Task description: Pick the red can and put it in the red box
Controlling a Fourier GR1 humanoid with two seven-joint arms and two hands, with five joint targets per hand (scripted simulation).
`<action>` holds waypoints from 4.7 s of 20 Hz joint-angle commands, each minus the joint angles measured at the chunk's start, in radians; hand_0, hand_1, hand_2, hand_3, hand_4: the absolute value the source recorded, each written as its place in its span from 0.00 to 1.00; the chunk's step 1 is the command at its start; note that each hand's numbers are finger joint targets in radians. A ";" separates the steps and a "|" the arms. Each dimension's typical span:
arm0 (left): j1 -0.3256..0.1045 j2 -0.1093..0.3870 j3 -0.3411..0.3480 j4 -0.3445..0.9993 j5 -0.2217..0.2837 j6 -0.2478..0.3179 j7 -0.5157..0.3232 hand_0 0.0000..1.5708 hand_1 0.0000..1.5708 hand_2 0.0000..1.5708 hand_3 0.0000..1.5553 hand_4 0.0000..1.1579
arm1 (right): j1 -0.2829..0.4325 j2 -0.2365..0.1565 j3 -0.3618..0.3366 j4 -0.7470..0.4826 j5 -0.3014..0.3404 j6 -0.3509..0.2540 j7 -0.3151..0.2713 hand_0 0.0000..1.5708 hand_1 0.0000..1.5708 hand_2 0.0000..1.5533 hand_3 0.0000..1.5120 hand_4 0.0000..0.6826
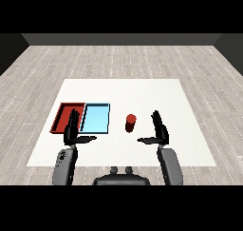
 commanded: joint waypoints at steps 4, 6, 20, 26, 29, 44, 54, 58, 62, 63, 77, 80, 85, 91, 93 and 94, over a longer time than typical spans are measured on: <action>-0.053 0.015 0.045 0.115 0.020 -0.030 -0.086 0.00 0.00 0.00 0.00 0.00 | 0.011 -0.032 -0.019 -0.027 -0.012 0.021 0.004 0.00 0.00 0.00 0.00 0.00; 0.038 0.004 0.006 -0.061 0.024 -0.025 0.014 0.00 0.00 0.00 0.00 0.00 | -0.036 0.004 -0.004 0.065 -0.020 -0.014 -0.052 0.00 0.00 0.00 0.00 0.00; -0.006 -0.008 0.016 0.014 0.026 -0.030 -0.036 0.00 0.00 0.00 0.00 0.00 | -0.101 -0.013 -0.031 0.171 -0.052 0.016 -0.056 0.00 0.00 0.00 0.00 0.00; -0.025 -0.022 -0.002 -0.013 0.003 0.003 0.007 0.00 0.00 0.00 0.00 0.00 | -0.177 0.005 -0.021 0.310 -0.102 -0.006 -0.114 0.00 0.00 0.00 0.00 0.00; 0.031 -0.011 0.020 0.019 0.011 -0.023 -0.079 0.00 0.00 0.00 0.00 0.00 | -0.319 0.005 -0.001 0.400 -0.128 -0.077 -0.057 0.00 0.00 0.00 0.00 0.00; -0.002 -0.017 0.012 -0.036 0.034 -0.018 0.022 0.00 0.00 0.00 0.00 0.00 | -0.268 0.005 0.150 0.452 -0.301 -0.155 -0.188 0.00 0.00 0.00 0.00 0.00; 0.009 0.009 0.049 0.000 0.056 -0.057 -0.045 0.00 0.00 0.00 0.00 0.00 | -0.445 0.005 0.134 0.776 -0.381 -0.119 -0.328 0.00 0.00 0.00 0.00 0.00; 0.030 -0.008 0.023 -0.022 0.042 -0.044 -0.025 0.00 0.00 0.00 0.00 0.00 | -0.375 0.005 0.130 0.685 -0.346 -0.114 -0.285 0.00 0.00 0.00 0.00 0.00; 0.013 -0.032 0.022 0.036 0.025 -0.024 -0.096 0.00 0.00 0.00 0.00 0.00 | -0.517 0.005 0.169 0.844 -0.463 -0.131 -0.339 0.00 0.00 0.00 0.00 0.00; -0.068 -0.022 0.020 0.028 0.020 0.003 -0.001 0.00 0.00 0.00 0.00 0.00 | -0.382 0.003 0.142 0.673 -0.365 -0.123 -0.271 0.00 0.00 0.00 0.00 0.00; 0.062 -0.045 -0.013 -0.044 -0.002 -0.010 -0.065 0.00 0.00 0.00 0.00 0.00 | -0.502 0.005 0.225 0.884 -0.482 -0.154 -0.380 0.00 0.00 0.00 0.00 0.00; 0.053 -0.012 0.016 -0.112 0.028 -0.012 0.013 0.00 0.00 0.00 0.00 0.00 | -0.595 0.005 0.201 0.963 -0.496 -0.146 -0.371 0.00 0.00 0.00 0.00 0.00; 0.058 -0.037 -0.014 -0.058 0.023 -0.027 -0.025 0.00 0.00 0.00 0.00 0.00 | -0.609 0.005 0.238 1.012 -0.526 -0.147 -0.386 0.00 0.00 0.00 0.00 0.00; 0.007 -0.004 0.035 0.003 0.048 -0.046 -0.037 0.00 0.00 0.00 0.00 0.00 | -0.563 0.005 0.305 0.910 -0.558 -0.222 -0.342 0.00 0.00 0.00 0.00 0.00; 0.012 0.012 0.044 -0.003 0.067 -0.070 -0.026 0.00 0.00 0.00 0.00 0.00 | -0.658 0.005 0.304 1.036 -0.649 -0.212 -0.391 0.00 0.00 0.23 0.08 0.00; 0.039 0.006 0.032 -0.121 0.045 -0.027 0.023 0.00 0.00 0.00 0.00 0.00 | -0.648 0.005 0.284 1.096 -0.610 -0.169 -0.427 0.51 0.51 0.59 0.53 0.00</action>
